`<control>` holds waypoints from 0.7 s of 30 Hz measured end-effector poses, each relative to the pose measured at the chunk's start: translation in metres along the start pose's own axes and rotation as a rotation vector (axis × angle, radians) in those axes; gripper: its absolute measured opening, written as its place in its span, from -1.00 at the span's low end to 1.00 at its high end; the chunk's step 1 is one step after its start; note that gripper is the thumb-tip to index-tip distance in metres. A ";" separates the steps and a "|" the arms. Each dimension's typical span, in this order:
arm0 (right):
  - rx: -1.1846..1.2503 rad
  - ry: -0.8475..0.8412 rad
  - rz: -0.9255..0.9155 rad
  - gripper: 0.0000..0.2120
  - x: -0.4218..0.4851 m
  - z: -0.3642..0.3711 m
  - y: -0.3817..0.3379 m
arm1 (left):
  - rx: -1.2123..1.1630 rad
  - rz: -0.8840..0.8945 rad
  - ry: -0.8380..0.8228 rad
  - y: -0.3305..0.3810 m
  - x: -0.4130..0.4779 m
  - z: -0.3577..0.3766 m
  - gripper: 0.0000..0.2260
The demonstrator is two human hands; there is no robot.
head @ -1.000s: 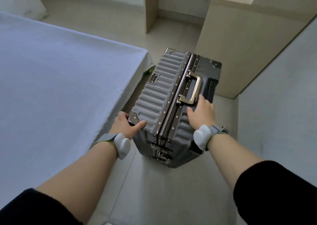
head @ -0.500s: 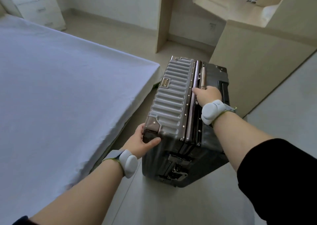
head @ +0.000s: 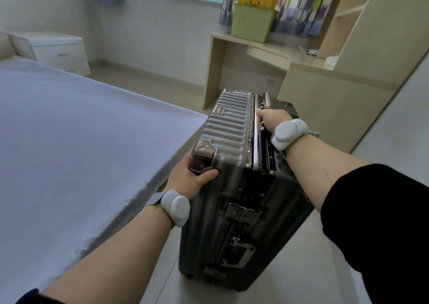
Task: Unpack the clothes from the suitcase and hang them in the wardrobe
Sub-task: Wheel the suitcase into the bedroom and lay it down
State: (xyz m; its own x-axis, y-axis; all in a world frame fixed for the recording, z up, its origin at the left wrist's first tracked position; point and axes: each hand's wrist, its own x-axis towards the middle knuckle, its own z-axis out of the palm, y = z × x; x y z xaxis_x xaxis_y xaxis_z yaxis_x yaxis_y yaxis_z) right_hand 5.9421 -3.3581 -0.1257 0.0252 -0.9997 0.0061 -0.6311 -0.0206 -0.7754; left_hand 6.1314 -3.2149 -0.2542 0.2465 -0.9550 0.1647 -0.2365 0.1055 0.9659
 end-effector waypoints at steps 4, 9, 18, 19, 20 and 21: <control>0.169 0.047 0.010 -0.79 -0.002 -0.015 0.015 | -0.015 0.079 -0.024 0.015 0.002 0.014 -0.56; 0.436 0.129 0.080 -0.83 0.008 -0.064 0.063 | 0.035 0.188 -0.161 0.049 0.015 0.053 -0.50; 0.747 0.357 0.263 -0.69 0.005 -0.154 0.217 | 0.211 0.338 -0.454 0.090 0.008 0.167 -0.32; 0.734 0.379 0.273 -0.70 -0.001 -0.160 0.231 | 0.233 0.342 -0.481 0.090 0.005 0.182 -0.24; 0.709 0.367 0.272 -0.68 -0.009 -0.160 0.234 | 0.258 0.345 -0.481 0.090 0.002 0.186 -0.17; 0.699 0.366 0.276 -0.66 -0.020 -0.164 0.243 | 0.265 0.351 -0.493 0.091 -0.003 0.197 -0.14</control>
State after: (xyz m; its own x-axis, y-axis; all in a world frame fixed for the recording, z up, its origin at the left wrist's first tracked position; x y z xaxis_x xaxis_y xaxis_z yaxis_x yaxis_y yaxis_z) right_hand 5.6610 -3.3453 -0.2112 -0.3899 -0.9116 -0.1305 0.0516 0.1199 -0.9914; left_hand 5.9242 -3.2571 -0.2064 -0.3319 -0.8977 0.2897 -0.4629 0.4226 0.7792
